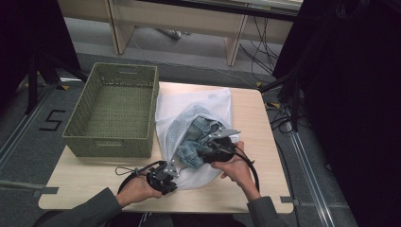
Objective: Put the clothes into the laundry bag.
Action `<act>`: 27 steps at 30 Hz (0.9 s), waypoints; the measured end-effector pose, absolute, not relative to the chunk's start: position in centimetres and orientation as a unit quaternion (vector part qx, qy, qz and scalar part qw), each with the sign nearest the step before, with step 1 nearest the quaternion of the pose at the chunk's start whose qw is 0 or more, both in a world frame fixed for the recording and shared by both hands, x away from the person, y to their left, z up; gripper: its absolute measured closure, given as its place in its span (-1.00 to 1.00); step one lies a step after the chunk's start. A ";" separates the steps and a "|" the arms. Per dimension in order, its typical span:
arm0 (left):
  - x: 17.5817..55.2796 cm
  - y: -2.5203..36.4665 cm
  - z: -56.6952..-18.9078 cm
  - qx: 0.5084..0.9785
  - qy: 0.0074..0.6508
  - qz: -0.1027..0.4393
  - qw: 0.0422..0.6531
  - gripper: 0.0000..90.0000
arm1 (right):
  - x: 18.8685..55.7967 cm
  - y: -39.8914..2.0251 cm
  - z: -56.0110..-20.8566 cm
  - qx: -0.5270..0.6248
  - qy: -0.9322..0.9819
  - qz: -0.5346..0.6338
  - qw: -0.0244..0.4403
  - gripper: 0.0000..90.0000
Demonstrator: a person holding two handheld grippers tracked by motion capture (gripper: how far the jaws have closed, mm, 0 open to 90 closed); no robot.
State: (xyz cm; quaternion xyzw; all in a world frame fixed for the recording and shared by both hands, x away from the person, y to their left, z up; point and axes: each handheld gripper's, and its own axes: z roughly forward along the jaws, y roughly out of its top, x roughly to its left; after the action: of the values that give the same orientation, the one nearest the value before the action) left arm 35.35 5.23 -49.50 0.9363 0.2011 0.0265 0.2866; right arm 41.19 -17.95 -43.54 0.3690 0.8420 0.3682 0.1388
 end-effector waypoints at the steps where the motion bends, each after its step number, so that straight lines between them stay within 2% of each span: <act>1: 35.3 5.4 -49.5 0.935 0.207 0.023 0.288 0.86 | 40.8 -18.7 -43.3 0.374 0.839 0.370 0.141 0.00; 5: 35.4 5.7 -49.3 0.938 0.207 0.027 0.278 0.75 | 40.0 -21.7 -43.4 0.390 0.835 0.358 0.148 -0.02; 8: 35.3 4.7 -48.7 0.937 0.183 0.045 0.295 0.48 | 40.1 -22.7 -43.6 0.404 0.827 0.358 0.157 -0.03; 12: 35.9 2.2 -48.4 0.930 0.172 0.052 0.321 0.25 | 40.4 -22.3 -43.5 0.396 0.826 0.367 0.163 -0.04; 16: 36.6 0.6 -49.5 0.931 0.181 0.056 0.312 0.20 | 40.4 -21.2 -43.9 0.390 0.834 0.359 0.156 -0.05; 18: 36.8 0.3 -50.0 0.929 0.182 0.058 0.317 0.27 | 40.7 -20.9 -44.1 0.392 0.832 0.358 0.160 -0.06; 22: 36.9 0.6 -50.0 0.926 0.196 0.053 0.319 0.77 | 41.5 -20.5 -44.9 0.391 0.830 0.362 0.164 -0.09; 27: 36.1 0.9 -50.1 0.924 0.195 0.047 0.327 0.94 | 42.2 -19.2 -47.0 0.367 0.851 0.344 0.151 -0.09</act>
State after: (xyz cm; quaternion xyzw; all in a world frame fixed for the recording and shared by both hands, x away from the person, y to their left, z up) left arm 36.14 0.91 -50.08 0.9235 0.1948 0.0469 0.3270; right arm 42.22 -19.19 -46.99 0.3670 0.8508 0.3444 0.1513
